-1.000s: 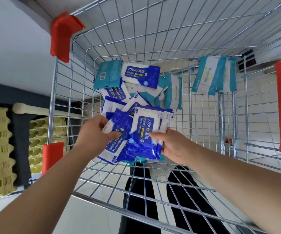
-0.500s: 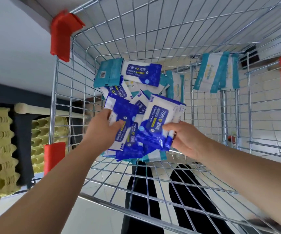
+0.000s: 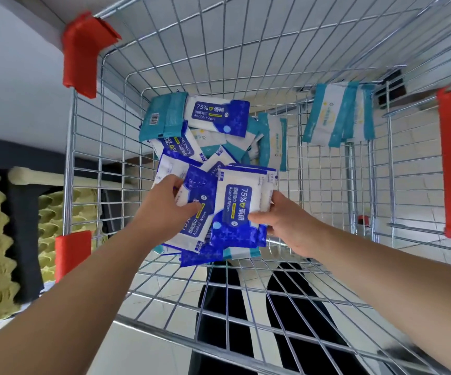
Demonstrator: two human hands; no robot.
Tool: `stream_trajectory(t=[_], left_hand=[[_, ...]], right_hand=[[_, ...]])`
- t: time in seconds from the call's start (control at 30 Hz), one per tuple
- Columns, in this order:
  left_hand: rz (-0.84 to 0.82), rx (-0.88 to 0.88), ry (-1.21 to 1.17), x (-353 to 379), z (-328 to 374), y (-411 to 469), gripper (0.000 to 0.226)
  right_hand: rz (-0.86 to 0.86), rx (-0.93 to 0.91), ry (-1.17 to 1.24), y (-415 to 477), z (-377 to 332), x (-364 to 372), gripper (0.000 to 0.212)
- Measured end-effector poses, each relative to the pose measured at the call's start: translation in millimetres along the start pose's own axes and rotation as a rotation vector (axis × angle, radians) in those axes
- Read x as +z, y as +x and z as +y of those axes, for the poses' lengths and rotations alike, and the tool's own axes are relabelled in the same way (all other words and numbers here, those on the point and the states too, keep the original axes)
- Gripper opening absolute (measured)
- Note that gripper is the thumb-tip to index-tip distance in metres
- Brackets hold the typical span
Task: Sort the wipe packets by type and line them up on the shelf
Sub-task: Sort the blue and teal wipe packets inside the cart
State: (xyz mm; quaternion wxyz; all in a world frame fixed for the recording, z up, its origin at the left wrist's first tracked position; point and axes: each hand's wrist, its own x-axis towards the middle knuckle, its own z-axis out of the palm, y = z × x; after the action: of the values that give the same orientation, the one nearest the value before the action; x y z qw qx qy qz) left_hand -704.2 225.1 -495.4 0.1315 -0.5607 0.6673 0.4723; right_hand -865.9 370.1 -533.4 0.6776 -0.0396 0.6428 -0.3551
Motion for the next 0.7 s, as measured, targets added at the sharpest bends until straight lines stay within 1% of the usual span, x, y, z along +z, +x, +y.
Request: stream_trajectory(t=[0.1, 0.17, 0.2, 0.23, 0.33, 0.43, 0.53, 0.6, 0.7], left_hand=[[0.047, -0.008, -0.076, -5, 1, -6, 0.033], [0.086, 0.0, -0.125, -11, 3, -7, 0.036], [0.105, 0.002, -0.16, -15, 5, -8, 0.04], [0.122, 0.001, -0.186, -18, 7, -8, 0.043], [0.138, -0.023, -0.269, -25, 17, -10, 0.049], [0.106, -0.042, -0.382, -22, 31, -12, 0.051], [-0.022, 0.0, -0.309, 2, 53, -12, 0.045], [-0.123, 0.024, -0.265, 30, 68, -7, 0.033], [-0.213, 0.0, -0.29, 77, 87, 4, 0.015]], right_hand=[[-0.016, -0.023, -0.042, 4, -3, 8, 0.042], [0.056, -0.037, -0.073, 8, -6, 14, 0.061], [0.083, -0.041, -0.065, 11, -6, 15, 0.067], [0.092, -0.053, -0.051, 12, -7, 16, 0.064], [0.086, -0.055, -0.018, 6, -14, 13, 0.034], [0.016, -0.021, -0.014, -5, -20, -11, 0.021], [0.024, 0.006, -0.064, -23, -25, -55, 0.024], [0.042, 0.024, -0.118, -38, -25, -84, 0.027], [0.164, 0.094, -0.199, -49, -11, -126, 0.029]])
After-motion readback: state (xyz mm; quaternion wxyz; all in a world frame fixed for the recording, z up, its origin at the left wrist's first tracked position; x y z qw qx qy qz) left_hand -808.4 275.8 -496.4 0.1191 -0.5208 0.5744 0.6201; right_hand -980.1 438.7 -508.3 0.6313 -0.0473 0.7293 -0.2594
